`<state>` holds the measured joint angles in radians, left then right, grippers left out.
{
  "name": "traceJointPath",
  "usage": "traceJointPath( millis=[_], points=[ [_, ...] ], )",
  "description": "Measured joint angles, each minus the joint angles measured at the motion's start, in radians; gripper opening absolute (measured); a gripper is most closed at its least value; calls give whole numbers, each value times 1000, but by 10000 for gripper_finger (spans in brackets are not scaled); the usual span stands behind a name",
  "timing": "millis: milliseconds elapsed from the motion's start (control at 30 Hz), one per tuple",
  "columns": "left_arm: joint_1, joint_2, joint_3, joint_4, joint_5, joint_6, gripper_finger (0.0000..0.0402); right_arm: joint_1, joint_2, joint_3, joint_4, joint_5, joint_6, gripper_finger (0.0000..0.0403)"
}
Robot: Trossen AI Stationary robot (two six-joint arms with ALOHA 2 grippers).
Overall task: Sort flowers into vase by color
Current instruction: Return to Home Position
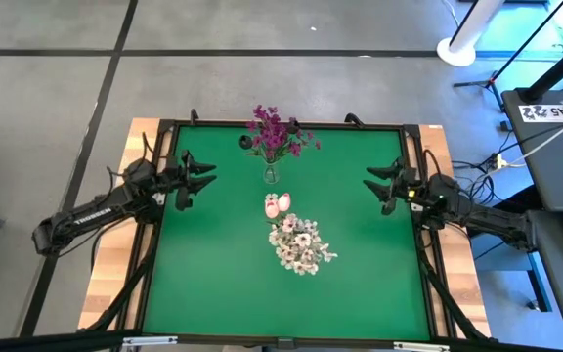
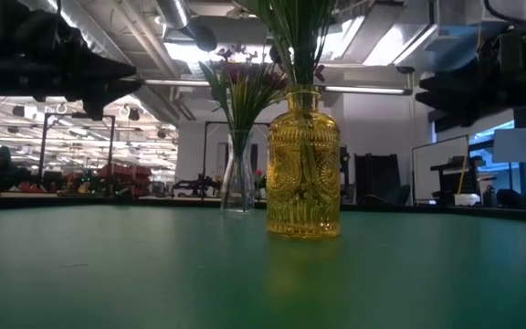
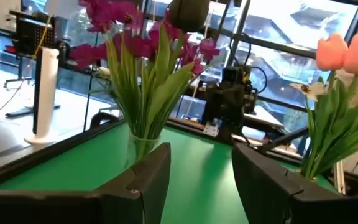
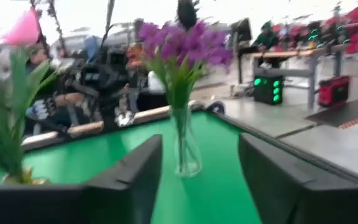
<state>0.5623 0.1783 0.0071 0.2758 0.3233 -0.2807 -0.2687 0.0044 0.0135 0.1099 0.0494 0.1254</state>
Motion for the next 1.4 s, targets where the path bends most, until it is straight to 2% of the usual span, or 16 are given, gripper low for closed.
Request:
traceJointPath(
  millis=[100,200,300,367,467,567,667,767,900,1033,1200,1400],
  points=[
    [-1,-3,0,6,25,21,164,0,-1,0,-8,-43,-16,161],
    [-1,-2,0,1,43,56,142,0,0,-1,-26,-61,-48,100],
    [-1,-2,0,-16,38,87,99,0,-1,-1,-63,-60,-72,33],
    [-1,-2,0,-28,35,103,61,0,0,-2,-77,-60,-83,9],
    [-1,-2,0,-49,31,110,11,0,0,-2,-87,-54,-89,20],
    [-1,-2,0,-71,23,98,7,0,0,-3,-88,-49,-110,20],
    [-1,-2,0,-114,-47,33,2,0,0,-3,-89,-48,-120,5],
    [-19,-2,0,-140,-61,6,1,0,0,-3,-90,-41,-124,8],
    [-96,-2,0,-77,-64,24,1,0,0,-4,-90,-27,-135,3],
    [-195,-2,0,-14,-128,38,1,0,0,-4,-86,6,-149,3],
    [-328,-2,0,-108,-287,63,0,0,0,-5,-86,10,-157,2],
    [-448,-2,0,-201,-348,75,0,0,3,-5,-88,10,-157,1]
  ],
)
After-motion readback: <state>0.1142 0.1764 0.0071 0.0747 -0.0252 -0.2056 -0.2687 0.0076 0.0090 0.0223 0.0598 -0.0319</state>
